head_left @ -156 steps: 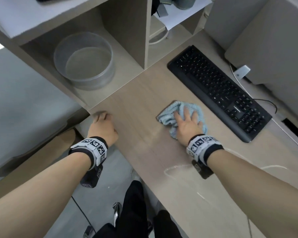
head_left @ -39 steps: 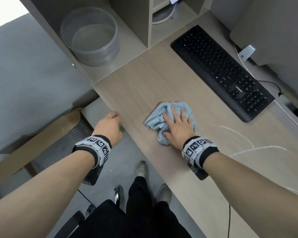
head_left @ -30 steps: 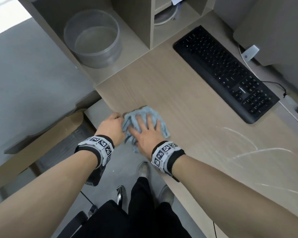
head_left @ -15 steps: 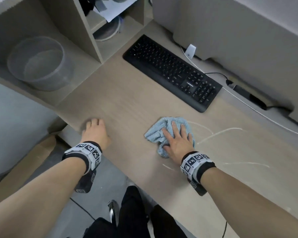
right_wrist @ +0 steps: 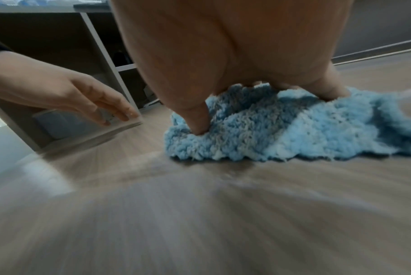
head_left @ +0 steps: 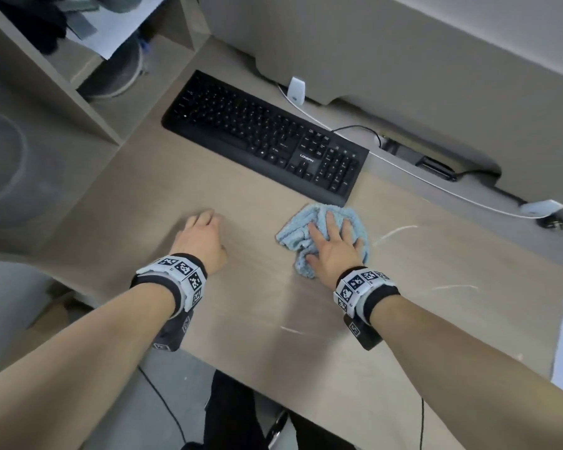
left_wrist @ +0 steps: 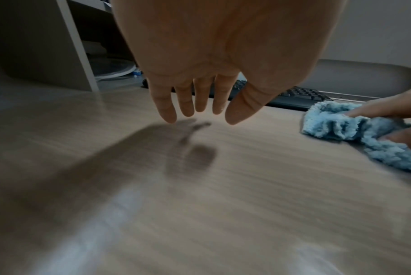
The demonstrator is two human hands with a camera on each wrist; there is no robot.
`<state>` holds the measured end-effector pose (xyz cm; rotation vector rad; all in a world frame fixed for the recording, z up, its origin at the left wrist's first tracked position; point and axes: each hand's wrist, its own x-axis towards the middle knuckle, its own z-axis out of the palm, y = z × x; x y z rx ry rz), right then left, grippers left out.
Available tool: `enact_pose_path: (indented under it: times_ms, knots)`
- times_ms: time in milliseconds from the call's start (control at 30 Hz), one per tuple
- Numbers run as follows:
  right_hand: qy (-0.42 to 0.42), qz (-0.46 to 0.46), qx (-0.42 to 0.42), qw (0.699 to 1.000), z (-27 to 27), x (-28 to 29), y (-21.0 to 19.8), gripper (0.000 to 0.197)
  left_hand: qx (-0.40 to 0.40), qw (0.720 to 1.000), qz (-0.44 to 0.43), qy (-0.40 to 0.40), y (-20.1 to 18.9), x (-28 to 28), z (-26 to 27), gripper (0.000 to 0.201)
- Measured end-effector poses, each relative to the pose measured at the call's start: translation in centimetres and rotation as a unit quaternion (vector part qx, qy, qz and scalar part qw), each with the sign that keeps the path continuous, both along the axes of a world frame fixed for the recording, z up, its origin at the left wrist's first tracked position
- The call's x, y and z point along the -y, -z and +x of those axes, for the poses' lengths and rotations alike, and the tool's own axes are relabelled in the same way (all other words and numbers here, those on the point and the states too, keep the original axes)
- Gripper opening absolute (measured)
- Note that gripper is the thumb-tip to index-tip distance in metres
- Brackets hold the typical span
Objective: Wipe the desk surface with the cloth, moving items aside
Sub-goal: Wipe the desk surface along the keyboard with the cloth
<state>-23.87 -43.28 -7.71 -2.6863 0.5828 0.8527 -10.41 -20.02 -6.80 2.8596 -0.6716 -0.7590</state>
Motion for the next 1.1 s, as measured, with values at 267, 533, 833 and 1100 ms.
enact_pose_path:
  times_ms: [267,533,833,1100]
  knots:
    - [-0.100,0.037,0.012,0.994,6.4,-7.1,0.3,0.071,-0.024,0.998,-0.002,0.062,-0.5,0.8,3.6,0.063]
    - [0.052,0.017,0.031,0.998,-3.0,-2.0,1.0,0.067,-0.022,0.978,-0.030,0.204,-0.3,6.5,2.4,0.061]
    - [0.274,-0.011,0.009,0.962,-10.0,4.1,0.3,0.070,-0.043,0.967,-0.036,0.250,-0.2,12.2,-0.7,0.063]
    - [0.174,-0.018,0.031,0.984,-9.1,3.2,1.0,0.065,-0.011,0.975,0.008,0.220,0.1,13.9,-1.6,0.058]
